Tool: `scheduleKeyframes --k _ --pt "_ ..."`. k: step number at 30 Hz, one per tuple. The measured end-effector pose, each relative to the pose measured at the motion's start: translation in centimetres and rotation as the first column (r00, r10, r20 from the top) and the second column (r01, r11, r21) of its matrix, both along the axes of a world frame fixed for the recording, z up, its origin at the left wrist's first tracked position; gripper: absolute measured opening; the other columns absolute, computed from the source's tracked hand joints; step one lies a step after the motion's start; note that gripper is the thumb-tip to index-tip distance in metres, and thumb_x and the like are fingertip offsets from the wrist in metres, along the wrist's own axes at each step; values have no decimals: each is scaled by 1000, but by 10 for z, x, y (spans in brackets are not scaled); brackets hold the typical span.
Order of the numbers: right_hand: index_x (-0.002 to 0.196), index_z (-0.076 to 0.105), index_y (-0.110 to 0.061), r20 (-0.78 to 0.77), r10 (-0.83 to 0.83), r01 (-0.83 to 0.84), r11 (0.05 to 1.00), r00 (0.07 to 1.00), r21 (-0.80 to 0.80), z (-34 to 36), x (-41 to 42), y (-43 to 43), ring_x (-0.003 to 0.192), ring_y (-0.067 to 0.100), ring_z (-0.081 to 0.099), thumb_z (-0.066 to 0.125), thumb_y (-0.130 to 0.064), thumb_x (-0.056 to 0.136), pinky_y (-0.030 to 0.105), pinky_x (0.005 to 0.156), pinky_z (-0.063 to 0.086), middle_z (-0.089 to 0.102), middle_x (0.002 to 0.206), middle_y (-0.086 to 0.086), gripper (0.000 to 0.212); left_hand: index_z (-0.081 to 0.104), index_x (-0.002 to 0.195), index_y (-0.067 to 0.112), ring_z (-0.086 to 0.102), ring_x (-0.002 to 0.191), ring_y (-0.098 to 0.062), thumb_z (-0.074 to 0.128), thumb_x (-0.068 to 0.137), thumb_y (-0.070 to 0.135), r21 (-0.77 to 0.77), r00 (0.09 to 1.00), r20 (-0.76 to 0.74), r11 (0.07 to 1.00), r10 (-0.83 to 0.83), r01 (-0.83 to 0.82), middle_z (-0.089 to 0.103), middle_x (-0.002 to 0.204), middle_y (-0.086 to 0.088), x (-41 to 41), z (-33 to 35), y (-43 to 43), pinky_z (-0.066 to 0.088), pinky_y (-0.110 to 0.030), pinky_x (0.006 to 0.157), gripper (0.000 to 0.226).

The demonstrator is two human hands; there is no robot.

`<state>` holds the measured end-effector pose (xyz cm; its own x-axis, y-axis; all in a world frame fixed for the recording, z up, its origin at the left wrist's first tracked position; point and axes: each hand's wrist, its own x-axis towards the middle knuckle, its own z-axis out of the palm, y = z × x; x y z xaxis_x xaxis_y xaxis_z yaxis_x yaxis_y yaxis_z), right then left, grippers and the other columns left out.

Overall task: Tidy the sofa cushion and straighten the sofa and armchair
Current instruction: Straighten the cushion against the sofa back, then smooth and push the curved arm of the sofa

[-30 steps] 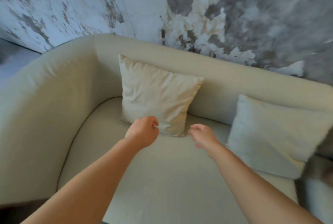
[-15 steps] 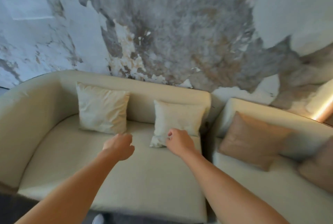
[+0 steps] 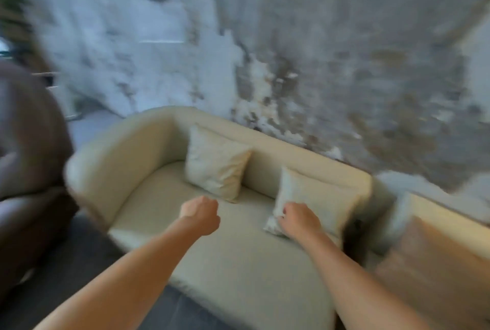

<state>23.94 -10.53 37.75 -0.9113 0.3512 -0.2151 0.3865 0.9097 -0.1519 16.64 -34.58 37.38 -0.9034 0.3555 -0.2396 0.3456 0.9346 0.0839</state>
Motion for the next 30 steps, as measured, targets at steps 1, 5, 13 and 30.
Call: scheduleKeyframes --k 1,5,13,30 --pt "107 66 -16 11 66 -66 998 998 -4 -5 -19 -24 108 32 63 53 -35 87 35 84 51 67 118 15 31 65 104 15 64 105 -29 51 84 32 -2 998 4 998 69 -69 67 114 -8 -1 2 -26 49 -32 77 30" --pt "105 66 -19 80 342 -337 939 936 -69 -18 -83 -158 107 31 64 51 -32 82 33 82 51 68 117 13 30 68 100 12 66 99 -33 50 81 24 -37 925 43 926 377 -375 69 107 -11 10 0 -154 45 -32 69 29" --pt "99 69 -22 86 660 -633 744 747 -215 -23 -156 -389 104 33 64 54 -37 78 32 77 46 69 112 11 30 65 104 15 64 99 -30 45 87 28 -58 671 62 673 739 -737 66 110 -7 32 -26 -390 47 -34 69 29" --pt "104 68 -18 226 578 -553 816 784 -168 -58 -361 -572 101 32 64 51 -29 82 32 80 50 67 113 9 29 52 81 20 62 87 -26 51 83 19 -37 752 199 772 628 -635 51 80 2 -200 -58 -545 46 -34 62 2"
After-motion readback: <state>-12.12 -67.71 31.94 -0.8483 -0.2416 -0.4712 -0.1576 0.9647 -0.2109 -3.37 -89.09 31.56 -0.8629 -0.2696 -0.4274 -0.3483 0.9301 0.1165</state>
